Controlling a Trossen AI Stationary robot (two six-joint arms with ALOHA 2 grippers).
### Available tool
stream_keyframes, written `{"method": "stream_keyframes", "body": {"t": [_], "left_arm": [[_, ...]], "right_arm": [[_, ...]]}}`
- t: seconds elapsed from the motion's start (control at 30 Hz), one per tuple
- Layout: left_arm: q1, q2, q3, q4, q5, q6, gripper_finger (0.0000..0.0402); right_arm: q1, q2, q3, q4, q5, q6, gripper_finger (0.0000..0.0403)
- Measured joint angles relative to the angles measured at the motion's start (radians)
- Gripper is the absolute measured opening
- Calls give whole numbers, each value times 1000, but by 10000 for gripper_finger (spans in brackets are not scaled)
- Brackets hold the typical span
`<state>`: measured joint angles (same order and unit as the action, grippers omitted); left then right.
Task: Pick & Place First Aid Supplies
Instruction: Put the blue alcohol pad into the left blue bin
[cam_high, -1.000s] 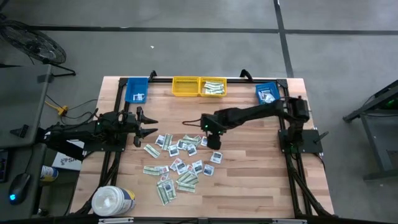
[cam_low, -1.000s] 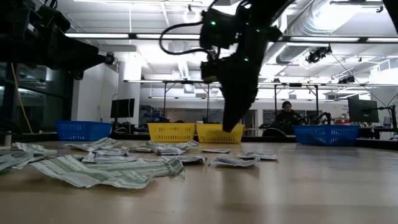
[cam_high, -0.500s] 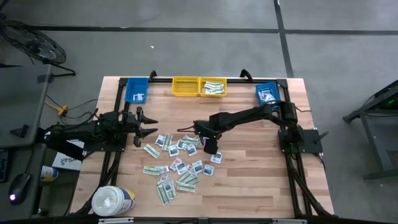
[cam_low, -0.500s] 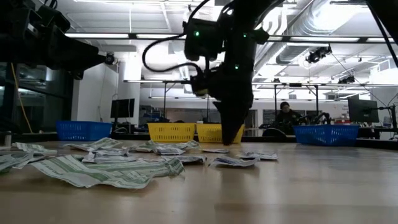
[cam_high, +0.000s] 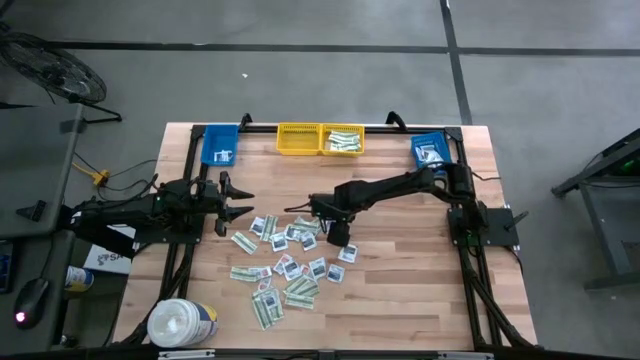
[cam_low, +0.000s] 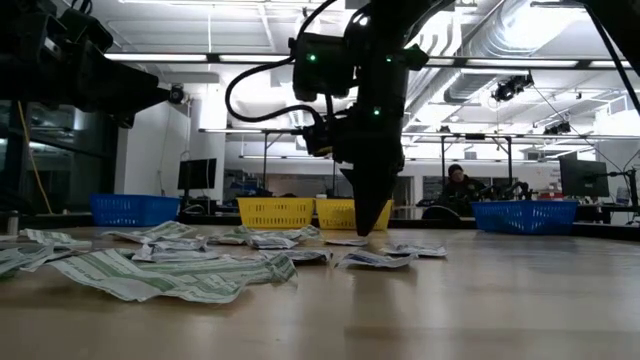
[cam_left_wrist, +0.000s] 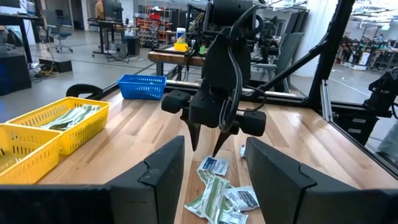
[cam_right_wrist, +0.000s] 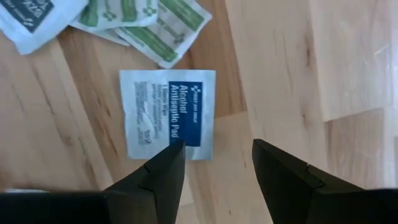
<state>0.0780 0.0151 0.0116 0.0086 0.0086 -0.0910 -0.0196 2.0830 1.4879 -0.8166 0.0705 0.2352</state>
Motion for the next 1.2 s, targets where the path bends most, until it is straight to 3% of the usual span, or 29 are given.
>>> {"method": "stream_keyframes", "body": {"t": [0.27,0.73,1.2], "left_arm": [[0,0,0,0,0,0,172],[0,0,0,0,0,0,172],[0,0,0,0,0,0,172]], "right_arm": [[0,11,0,7,0,0,181],[-10,66,5,25,-98,27,176],[-15,72,2,22,-110,30,59]]}}
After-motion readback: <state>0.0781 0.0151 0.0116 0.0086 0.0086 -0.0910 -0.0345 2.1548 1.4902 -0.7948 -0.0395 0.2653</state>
